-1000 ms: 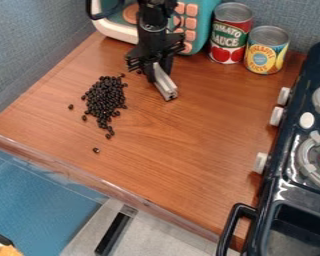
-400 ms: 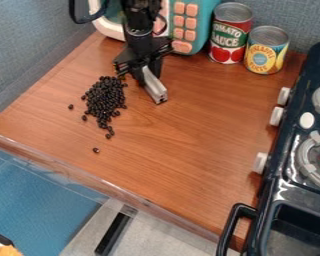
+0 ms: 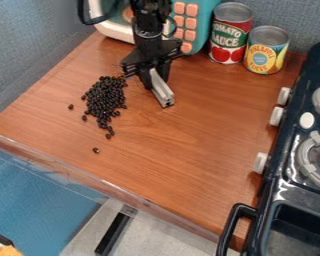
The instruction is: Sweep into pile
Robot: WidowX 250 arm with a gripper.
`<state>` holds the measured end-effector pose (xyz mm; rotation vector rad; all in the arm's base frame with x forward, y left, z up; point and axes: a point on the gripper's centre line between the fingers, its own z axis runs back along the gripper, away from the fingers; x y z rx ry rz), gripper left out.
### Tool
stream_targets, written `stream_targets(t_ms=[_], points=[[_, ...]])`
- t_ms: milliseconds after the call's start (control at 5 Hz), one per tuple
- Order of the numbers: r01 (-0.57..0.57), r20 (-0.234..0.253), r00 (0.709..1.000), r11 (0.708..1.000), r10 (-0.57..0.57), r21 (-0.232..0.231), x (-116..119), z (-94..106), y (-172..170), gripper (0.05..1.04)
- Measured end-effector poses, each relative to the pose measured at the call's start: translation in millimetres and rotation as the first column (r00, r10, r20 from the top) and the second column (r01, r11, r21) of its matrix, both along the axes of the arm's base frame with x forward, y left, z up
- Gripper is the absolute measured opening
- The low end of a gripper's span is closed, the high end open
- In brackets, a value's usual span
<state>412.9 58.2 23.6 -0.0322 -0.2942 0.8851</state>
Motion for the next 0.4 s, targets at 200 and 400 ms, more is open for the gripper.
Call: stream_targets(t_ms=[200,400], points=[[-0.001,0.002,1.000,1.000,0.001,0.012,-0.8,-0.8,2.4,0.378],[-0.005,0.000,1.000,1.000,0.005,0.029,-9.2,0.9,9.1,0.378]])
